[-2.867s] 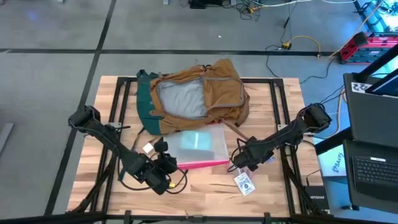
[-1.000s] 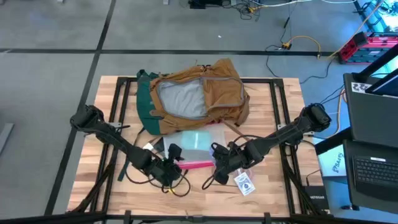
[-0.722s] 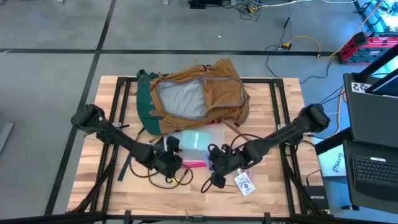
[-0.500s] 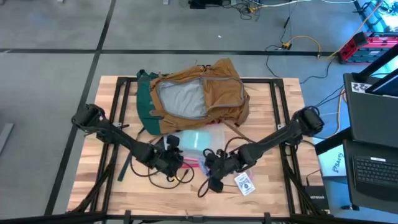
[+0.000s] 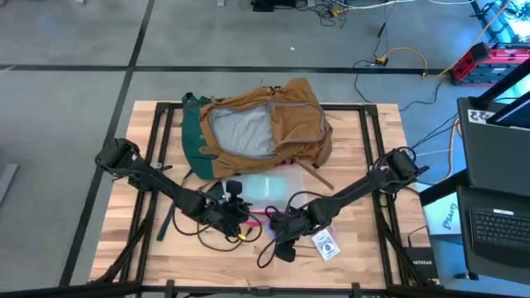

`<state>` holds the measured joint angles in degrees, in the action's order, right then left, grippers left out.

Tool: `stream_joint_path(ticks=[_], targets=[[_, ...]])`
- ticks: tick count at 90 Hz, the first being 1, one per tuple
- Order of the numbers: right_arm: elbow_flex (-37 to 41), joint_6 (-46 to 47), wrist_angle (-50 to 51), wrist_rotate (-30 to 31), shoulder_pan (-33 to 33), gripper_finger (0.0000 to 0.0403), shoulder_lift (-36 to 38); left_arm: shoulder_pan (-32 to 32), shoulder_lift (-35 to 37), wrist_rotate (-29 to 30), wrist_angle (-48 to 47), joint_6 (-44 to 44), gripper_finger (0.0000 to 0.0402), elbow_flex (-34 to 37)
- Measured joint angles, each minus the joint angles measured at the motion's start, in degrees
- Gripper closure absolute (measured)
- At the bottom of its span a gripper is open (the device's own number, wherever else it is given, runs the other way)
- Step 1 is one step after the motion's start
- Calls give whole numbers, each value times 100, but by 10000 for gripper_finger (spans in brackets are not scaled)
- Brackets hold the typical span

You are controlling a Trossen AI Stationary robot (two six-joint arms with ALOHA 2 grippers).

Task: Unpack backpack
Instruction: Put the blue chocolate bar into the pink zipper pouch, then put the pink earphones into the pink zipper pouch

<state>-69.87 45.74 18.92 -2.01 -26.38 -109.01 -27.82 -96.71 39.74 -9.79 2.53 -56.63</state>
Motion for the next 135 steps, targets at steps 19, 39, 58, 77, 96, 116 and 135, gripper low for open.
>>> stream_joint_path(ticks=[19,39,58,77,96,116,135], targets=[[-5,39,33,409,268,400,0,-190,0,-173,44,71,401,-163],[-13,35,58,874,628,400,0,-400,0,-386,61,151,401,-226],[-15,32,74,1624,962,400,0,-497,0,-436,16,201,401,-227],[-15,-15,50,1750,1061,400,4,-495,2,-450,3,201,401,-228],[-15,-323,62,1743,880,374,4,-500,2,-557,9,227,401,-229],[-15,-375,92,1701,732,291,4,-506,4,-561,-13,280,401,-230],[-15,-398,100,1435,689,222,4,-504,7,-546,-80,306,401,-231]])
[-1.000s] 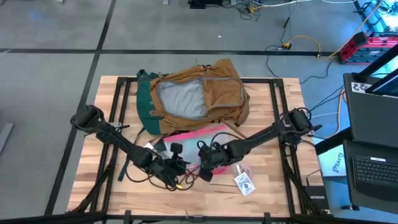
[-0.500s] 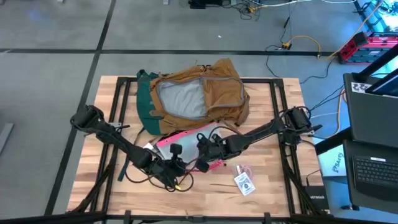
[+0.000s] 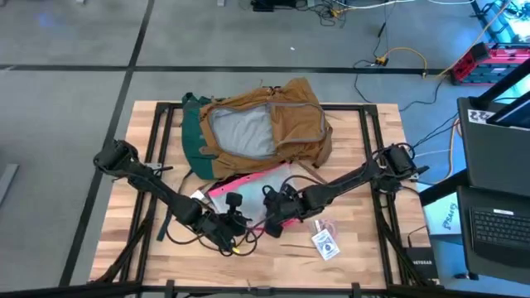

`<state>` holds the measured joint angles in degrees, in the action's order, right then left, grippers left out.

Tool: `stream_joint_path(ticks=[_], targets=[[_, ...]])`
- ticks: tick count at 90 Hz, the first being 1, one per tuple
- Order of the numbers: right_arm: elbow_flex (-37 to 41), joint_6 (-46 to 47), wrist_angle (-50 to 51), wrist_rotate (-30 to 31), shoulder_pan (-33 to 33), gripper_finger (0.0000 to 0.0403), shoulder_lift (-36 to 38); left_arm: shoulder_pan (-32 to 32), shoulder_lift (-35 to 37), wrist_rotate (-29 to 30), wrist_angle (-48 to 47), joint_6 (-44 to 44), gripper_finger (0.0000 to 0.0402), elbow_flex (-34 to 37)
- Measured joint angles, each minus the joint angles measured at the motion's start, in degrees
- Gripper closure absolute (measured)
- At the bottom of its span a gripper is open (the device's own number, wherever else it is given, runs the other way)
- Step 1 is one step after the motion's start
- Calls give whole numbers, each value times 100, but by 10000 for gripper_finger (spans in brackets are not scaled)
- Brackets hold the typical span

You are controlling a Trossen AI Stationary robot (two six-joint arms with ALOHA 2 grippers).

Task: Unpack backpack
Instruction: Put the pink earphones into the pink zipper pouch

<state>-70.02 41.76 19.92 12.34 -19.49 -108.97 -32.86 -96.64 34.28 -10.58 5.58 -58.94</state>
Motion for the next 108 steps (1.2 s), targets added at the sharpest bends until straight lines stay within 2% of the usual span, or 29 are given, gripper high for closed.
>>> stream_joint_path(ticks=[17,32,49,73,78,96,108], targets=[[0,130,11,-459,0,194,0,2,0,5,-103,26,401,0],[-6,262,100,-701,0,191,0,2,0,15,-134,44,401,0],[-298,236,785,-746,-144,191,4,6,0,33,-207,67,401,0],[-1095,3,1429,-520,-775,192,4,4,0,37,-262,104,401,0],[-1283,47,1695,-317,-935,192,12,7,0,37,-265,117,401,0],[-1591,886,3078,615,-1562,192,17,4,0,55,-261,30,396,0],[-1583,1654,3666,830,-1918,192,17,-9,0,66,-261,-346,373,0]])
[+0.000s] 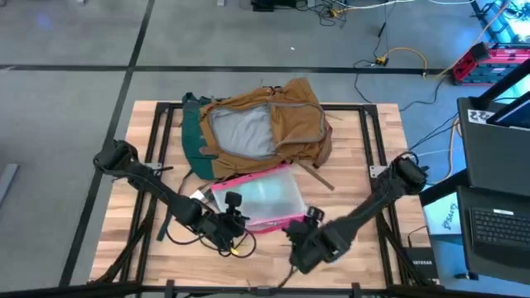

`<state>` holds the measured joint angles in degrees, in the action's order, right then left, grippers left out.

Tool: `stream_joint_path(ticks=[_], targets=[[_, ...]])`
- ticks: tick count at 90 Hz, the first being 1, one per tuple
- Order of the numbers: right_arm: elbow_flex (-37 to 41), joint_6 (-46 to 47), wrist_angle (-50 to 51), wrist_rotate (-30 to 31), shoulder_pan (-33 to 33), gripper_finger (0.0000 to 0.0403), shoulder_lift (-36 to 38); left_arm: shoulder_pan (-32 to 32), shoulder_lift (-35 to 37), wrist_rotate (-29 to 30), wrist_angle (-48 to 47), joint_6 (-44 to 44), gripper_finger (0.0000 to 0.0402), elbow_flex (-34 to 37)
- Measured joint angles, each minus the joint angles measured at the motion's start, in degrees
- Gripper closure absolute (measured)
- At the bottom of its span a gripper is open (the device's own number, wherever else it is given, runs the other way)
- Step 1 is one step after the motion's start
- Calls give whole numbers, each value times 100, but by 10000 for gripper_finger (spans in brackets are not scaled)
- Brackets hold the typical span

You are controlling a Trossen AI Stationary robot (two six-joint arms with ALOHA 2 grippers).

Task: Unpack backpack
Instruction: Put the pink earphones into the pink zipper pouch

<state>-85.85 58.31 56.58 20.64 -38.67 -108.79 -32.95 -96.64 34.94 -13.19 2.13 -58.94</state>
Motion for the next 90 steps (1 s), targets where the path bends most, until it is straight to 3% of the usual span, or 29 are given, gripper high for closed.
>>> stream_joint_path(ticks=[23,31,56,66,90], targets=[[13,1001,428,496,-545,192,-2,33,0,208,5,-257,300,0],[18,1795,934,815,-618,192,-2,38,0,278,9,-226,277,0],[528,3871,2249,449,-417,192,-4,37,0,278,6,84,239,0],[1106,3899,1782,-383,-214,192,-11,33,0,278,5,84,237,0],[2355,3436,59,-1139,146,192,56,37,0,278,7,155,237,0]])
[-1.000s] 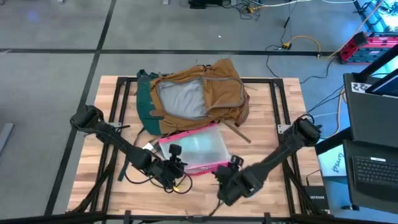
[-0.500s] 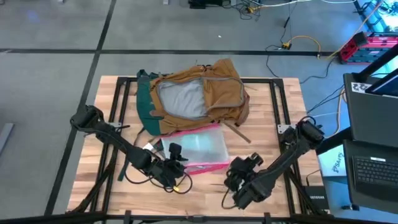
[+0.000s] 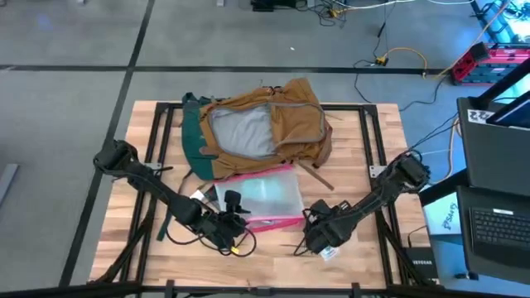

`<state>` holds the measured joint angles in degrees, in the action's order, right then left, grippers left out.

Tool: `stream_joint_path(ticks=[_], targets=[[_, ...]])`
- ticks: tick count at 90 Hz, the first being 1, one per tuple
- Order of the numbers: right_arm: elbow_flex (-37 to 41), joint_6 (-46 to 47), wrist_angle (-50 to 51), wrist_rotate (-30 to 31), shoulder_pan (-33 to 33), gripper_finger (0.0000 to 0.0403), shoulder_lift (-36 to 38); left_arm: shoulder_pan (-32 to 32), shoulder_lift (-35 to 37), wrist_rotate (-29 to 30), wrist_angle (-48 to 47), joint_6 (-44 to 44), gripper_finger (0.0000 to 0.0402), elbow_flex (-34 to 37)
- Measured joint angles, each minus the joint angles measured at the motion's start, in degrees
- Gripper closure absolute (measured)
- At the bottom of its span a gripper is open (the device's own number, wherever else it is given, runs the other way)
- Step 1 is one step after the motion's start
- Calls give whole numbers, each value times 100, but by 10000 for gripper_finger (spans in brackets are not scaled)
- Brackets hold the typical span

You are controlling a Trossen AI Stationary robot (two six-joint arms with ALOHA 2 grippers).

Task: Unpack backpack
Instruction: Put the pink earphones into the pink zipper pouch

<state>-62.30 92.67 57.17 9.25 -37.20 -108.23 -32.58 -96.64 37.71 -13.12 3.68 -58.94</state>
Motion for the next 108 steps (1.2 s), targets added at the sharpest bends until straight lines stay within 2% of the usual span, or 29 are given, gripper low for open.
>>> stream_joint_path(ticks=[9,16,32,57,90,99,108], targets=[[141,-132,-261,-168,68,195,18,0,0,-6,-10,24,237,0],[102,-171,-199,-162,62,212,10,0,0,-9,-10,26,237,0],[-82,-391,23,-127,49,317,-56,0,0,-20,-20,42,237,0],[-547,-623,723,474,47,395,-98,0,0,-22,-41,69,237,2],[-1423,-610,1932,1850,47,402,-87,0,0,-22,-99,88,237,2],[-1734,-650,1916,2357,14,403,-82,0,0,-22,-101,88,237,2],[-2062,-1095,1609,2820,-57,403,-76,0,0,-22,-103,101,237,2]])
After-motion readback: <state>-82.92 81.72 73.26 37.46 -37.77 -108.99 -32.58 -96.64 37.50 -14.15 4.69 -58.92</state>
